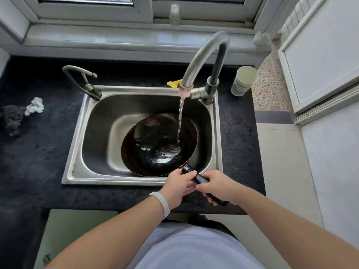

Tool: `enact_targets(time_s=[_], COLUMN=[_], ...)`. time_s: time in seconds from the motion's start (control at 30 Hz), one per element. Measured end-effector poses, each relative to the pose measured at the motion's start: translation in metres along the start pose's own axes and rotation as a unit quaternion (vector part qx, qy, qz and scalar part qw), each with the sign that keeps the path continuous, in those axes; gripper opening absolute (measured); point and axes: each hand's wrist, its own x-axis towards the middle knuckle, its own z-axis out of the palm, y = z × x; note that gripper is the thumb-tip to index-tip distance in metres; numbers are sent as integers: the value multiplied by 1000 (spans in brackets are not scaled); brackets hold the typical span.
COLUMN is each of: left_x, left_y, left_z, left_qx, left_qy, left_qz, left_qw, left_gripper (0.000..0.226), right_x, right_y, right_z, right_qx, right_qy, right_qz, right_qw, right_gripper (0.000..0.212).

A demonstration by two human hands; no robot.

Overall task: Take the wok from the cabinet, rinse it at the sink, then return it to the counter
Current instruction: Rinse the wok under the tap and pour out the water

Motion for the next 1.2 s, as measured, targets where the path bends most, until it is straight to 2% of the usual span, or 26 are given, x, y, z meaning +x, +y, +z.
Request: enact_targets(time_s=[0.27, 0.4, 0.47, 0.53, 0.6, 0.63, 0.7, 0.73, 0.97, 1.1, 1.2], left_x=[1, 3, 3, 1, 1, -1, 1, 1, 12, 26, 30], left_y=[4, 4, 5, 9, 10, 13, 19, 26, 104, 160, 196], left_z=[19, 25, 25, 26, 23, 21, 14, 10, -28, -32, -19], left_qx=[-10, 2, 36, 56, 82, 91, 115, 125, 153, 252, 318], left_qy=[15, 11, 8, 9, 16, 17, 30, 33, 82, 115, 102], left_qz=[-6, -20, -33, -41, -32, -21, -2, 10, 122, 197, 238], left_qw=[1000, 1000, 999, 998, 996, 995, 993, 992, 977, 941, 912], left_gripper=[17, 46, 22, 27, 20, 22, 49, 52, 38, 25, 23], right_x=[5, 6, 6, 7, 7, 7, 7, 7, 3, -1, 1], right_y=[1, 5, 7, 9, 11, 12, 13, 12, 9, 6, 7], right_z=[-22, -31, -33, -34, -33, -33, -33, -33, -29, -26, -25], right_qx=[-42, -78, -102, -126, -147, -157, -173, -181, -279, -302, -326], right_qy=[-2, 3, 19, 36, 47, 52, 66, 73, 114, 135, 129], right_qz=[8, 7, 3, 1, 2, 2, -2, -1, -29, -55, -52], right_qw=[999, 997, 995, 991, 988, 986, 983, 981, 953, 942, 935], right_gripper=[15, 16, 15, 16, 18, 18, 19, 20, 32, 44, 33])
